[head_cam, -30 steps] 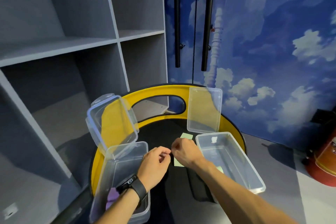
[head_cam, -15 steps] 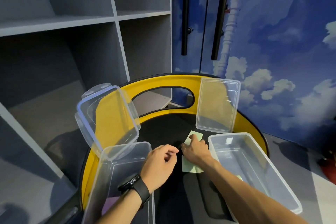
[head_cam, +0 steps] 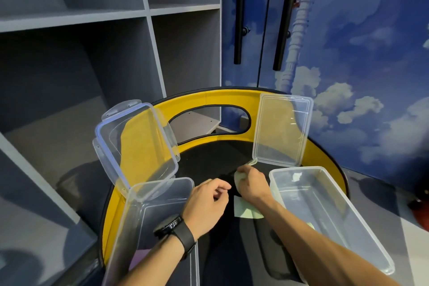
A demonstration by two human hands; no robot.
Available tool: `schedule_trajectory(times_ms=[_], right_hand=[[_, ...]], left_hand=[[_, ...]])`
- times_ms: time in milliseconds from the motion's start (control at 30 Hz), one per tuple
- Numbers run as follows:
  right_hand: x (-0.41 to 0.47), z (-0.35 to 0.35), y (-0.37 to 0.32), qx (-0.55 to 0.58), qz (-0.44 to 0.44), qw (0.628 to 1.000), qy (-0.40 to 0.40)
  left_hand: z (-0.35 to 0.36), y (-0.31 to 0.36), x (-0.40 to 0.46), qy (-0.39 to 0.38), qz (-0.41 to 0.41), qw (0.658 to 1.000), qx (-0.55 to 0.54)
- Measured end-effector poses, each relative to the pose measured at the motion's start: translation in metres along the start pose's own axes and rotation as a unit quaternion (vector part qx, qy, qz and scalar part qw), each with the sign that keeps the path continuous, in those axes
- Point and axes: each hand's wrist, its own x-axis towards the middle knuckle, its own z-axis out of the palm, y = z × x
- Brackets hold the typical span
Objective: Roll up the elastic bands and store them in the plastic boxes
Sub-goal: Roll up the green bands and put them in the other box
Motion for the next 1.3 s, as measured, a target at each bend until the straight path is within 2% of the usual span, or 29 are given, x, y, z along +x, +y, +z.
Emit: schedule_trajectory(times_ms=[200,333,400,500,700,867,967,1100,1200,1300], right_hand=[[-0.024,-0.026,-0.019,0.074,-0.088,0.993,0.001],[-0.049,-0.048,-0.037,0.172,-0.133,0.976,-0.024],[-0.064,-0.060,-0.046,0.233,-0.148,0.960,-0.047],[-0.084,-0.076,-0.059,0.274,-0.159,0.946,-0.067],[-0.112,-0.105,-0.077,0.307,-0.197,0.928,-0.080],[-0.122,-0.123,-0.088,0.316,-0.205,0.922,-0.087],[-0.124,-0.130,-0.100,0.336,-0.182,0.922,-0.057],[-0.127,-0.138,-0.116,0.328,-0.196,0.924,0.002],[-0.128,-0.145,-0.126,0.359,-0.215,0.908,0.022],[-0.129,-0.152,-0.132,0.364,-0.209,0.907,0.026]], left_hand=[[-0.017,0.018,0.000,0.014,-0.034,0.999,-0.023],[-0.032,0.041,0.003,0.031,-0.087,0.992,-0.089],[-0.042,0.059,0.004,0.044,-0.132,0.975,-0.175],[-0.058,0.082,0.007,0.071,-0.197,0.928,-0.309],[-0.090,0.126,-0.003,0.050,-0.123,0.896,-0.424],[-0.110,0.148,-0.014,0.084,-0.075,0.901,-0.419],[-0.116,0.159,-0.022,0.087,-0.053,0.905,-0.413],[-0.120,0.169,-0.030,0.091,-0.027,0.918,-0.384],[-0.124,0.172,-0.033,0.091,-0.016,0.929,-0.358],[-0.129,0.174,-0.035,0.111,-0.002,0.945,-0.308]])
